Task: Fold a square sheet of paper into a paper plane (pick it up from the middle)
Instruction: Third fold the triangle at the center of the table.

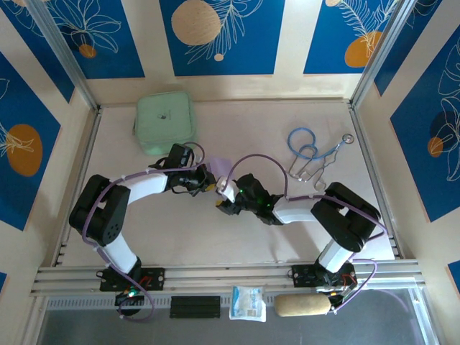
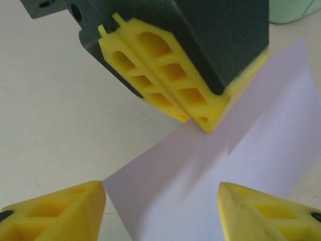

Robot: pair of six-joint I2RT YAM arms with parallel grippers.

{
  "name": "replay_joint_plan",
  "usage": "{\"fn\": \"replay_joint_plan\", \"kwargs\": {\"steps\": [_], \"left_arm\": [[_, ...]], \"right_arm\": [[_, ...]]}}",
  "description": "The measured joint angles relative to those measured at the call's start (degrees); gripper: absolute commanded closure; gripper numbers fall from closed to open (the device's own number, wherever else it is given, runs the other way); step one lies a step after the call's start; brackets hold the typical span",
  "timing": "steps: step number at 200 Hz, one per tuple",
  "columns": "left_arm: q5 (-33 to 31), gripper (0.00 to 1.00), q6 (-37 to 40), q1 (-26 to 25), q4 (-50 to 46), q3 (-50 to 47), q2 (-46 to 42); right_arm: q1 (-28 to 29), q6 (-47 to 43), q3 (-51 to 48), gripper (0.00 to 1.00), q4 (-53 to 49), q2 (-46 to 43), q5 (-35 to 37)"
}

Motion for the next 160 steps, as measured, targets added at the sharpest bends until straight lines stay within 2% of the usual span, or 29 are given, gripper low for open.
{"fn": "replay_joint_plan", "kwargs": {"steps": [25, 44, 96, 160], "left_arm": [[0.0, 0.96, 0.0, 0.0, 0.0, 0.0, 0.0], [0.0, 0.95, 0.0, 0.0, 0.0, 0.0, 0.0], [0.0, 0.95, 0.0, 0.0, 0.0, 0.0, 0.0], [0.0, 0.95, 0.0, 0.0, 0.0, 0.0, 0.0]], "right_arm": [[0.0, -0.5, -0.9, 0.47, 1.8, -0.2, 2.0], [0.0, -0.6, -2.1, 0.55, 2.3, -1.1, 2.6], [0.0, -0.8, -3.6, 0.60, 4.2, -3.1, 2.7], [0.0, -0.2, -3.5, 0.71, 4.3, -3.1, 2.2]]}}
